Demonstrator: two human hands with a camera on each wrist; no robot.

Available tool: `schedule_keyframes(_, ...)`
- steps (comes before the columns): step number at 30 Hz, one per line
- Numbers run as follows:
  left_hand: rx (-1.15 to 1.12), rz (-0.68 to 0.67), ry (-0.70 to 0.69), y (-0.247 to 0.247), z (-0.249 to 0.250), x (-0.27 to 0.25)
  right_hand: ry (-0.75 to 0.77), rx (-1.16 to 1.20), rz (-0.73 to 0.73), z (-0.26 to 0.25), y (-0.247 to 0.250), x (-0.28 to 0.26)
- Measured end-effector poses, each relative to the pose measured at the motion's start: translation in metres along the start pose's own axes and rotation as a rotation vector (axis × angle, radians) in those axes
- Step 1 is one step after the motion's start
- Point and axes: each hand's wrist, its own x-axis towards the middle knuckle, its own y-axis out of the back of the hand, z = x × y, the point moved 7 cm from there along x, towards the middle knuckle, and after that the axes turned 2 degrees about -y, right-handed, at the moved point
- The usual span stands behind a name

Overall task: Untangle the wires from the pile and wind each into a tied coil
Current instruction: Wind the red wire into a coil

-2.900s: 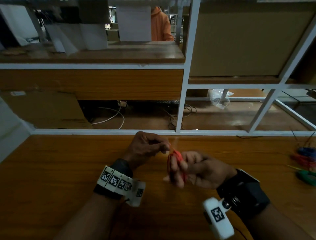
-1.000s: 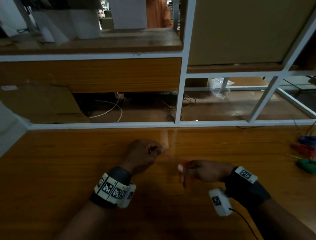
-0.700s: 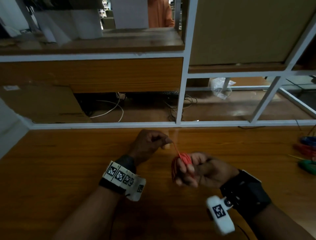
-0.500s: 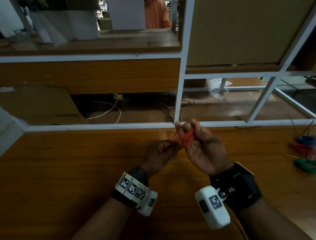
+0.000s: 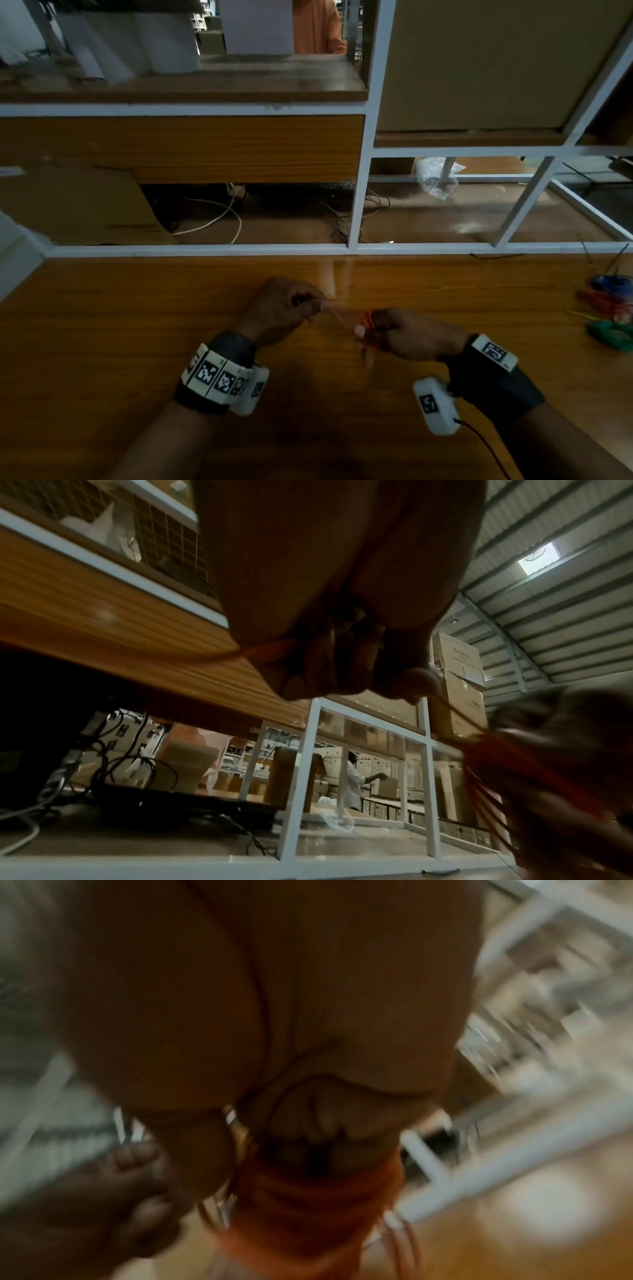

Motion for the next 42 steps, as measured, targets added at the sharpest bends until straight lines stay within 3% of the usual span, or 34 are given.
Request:
schedule_keyframes(5,-0.265,0.051,-0.083,0.000,0.003,0.019,0.375,0.473,-0.385,-0.043,-0.035,-0.010)
schedule_keyframes(8,-0.397,0.100,-0.041,-0.010,0.005,0.016,0.576,1.008,-0.610,-0.073,-0.034,-0.025)
schedule_keyframes(10,-0.472,0.076,-0.013,-0.025,0.007,0.010,0.663,1.344,-0.620,-0.083,-0.020,-0.027)
schedule_keyframes(13,-0.626,0.056,0.031,-0.054,0.011,0.007,0.722,1.574,-0.350,-0.087,0.007,-0.017)
schedule_keyframes(16,-0.472,-0.005,0.086,-0.074,0.005,0.006,0.464,1.533,0.197,-0.061,0.025,0.003)
schedule_keyframes(18,-0.266,-0.073,0.078,-0.080,-0.002,0.000,0.322,1.167,0.531,-0.038,0.035,0.005)
schedule_keyframes(20,-0.143,-0.075,0.087,-0.072,-0.007,-0.005,0.267,0.698,0.650,-0.030,0.037,0.005)
schedule_keyframes(22,0.043,-0.084,0.060,-0.056,-0.007,-0.005,0.192,0.426,0.548,-0.018,0.024,0.010)
schedule_keyframes(24,0.153,-0.074,0.000,-0.036,-0.001,-0.002,0.142,0.355,0.350,-0.008,0.006,0.013)
schedule_keyframes(26,0.127,-0.057,-0.082,-0.019,0.013,-0.002,0.110,0.347,0.148,-0.008,-0.010,0.011)
schedule_keyframes(29,-0.138,-0.091,-0.139,-0.008,0.029,-0.001,0.144,0.444,-0.117,-0.021,-0.023,0.002)
schedule_keyframes(33,-0.320,-0.127,-0.170,-0.006,0.034,0.004,0.344,0.778,-0.435,-0.045,-0.029,-0.013)
schedule_keyframes(38,-0.504,-0.296,-0.146,-0.035,0.042,0.000,0.397,0.964,-0.542,-0.046,-0.019,-0.019)
schedule_keyframes(42,-0.572,-0.164,-0.131,-0.044,0.043,-0.001,0.397,1.105,-0.521,-0.040,-0.010,-0.019)
